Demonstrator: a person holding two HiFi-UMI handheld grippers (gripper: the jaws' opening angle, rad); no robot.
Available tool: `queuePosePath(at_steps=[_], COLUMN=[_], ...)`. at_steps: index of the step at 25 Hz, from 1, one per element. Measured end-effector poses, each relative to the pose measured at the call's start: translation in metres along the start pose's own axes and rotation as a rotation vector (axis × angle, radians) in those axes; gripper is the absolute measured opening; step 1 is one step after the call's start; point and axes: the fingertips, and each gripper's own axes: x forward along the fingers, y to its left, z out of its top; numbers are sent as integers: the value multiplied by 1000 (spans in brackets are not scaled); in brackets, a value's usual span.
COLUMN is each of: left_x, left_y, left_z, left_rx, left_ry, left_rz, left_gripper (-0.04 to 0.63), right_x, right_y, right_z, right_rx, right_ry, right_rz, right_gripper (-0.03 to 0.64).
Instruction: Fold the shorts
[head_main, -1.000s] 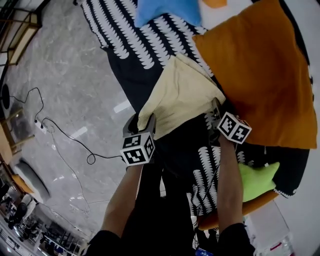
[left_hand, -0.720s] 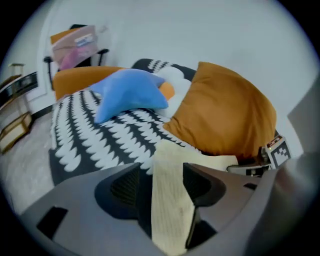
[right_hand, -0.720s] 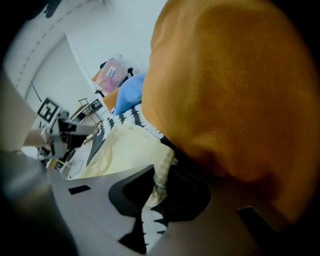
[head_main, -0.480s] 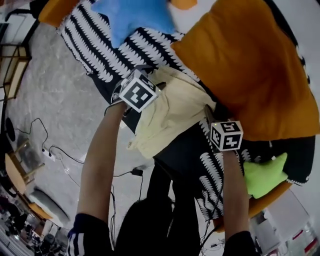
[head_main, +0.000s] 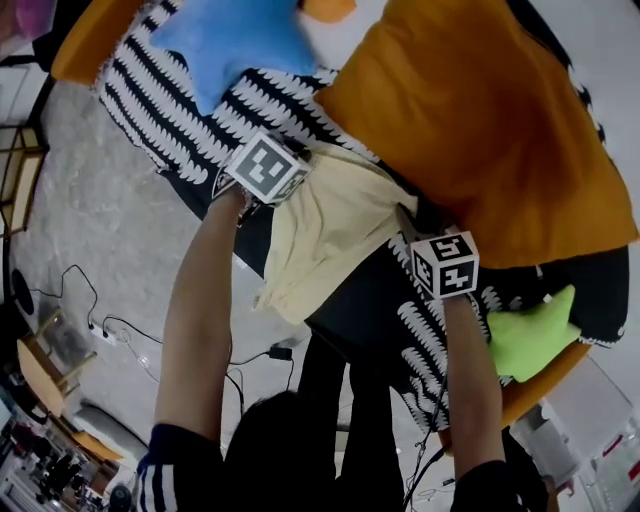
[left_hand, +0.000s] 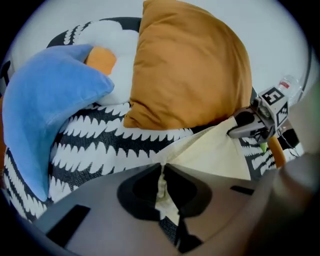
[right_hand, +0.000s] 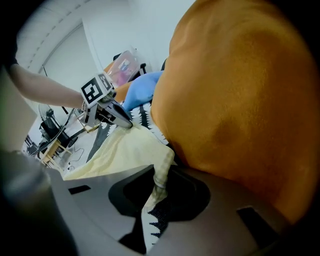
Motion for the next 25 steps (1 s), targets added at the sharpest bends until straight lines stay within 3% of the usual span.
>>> queuePosePath(at_steps=[4, 13, 18, 21, 25], left_x=[-36, -125, -163, -172, -150], left_y=[3, 2, -17, -35, -67], left_z=[16, 71, 90, 73, 3], left_rx=[93, 129, 255, 331, 290], left_ry=[-99, -323, -374, -381, -305], left_rz=[-10, 63, 115, 118, 67], left_gripper=[25, 26, 26, 26, 28], right_x=[-16, -74, -107, -113, -107], right_y=[-2, -7, -1, 18, 59], right_z=[31, 114, 134, 121, 69], right_rx=[-47, -292, -421, -519, -633], right_ry=[-107, -236, -309, -301, -241], right_rz=[-6, -69, -93, -94, -44], right_gripper=[74, 74, 74, 72, 72])
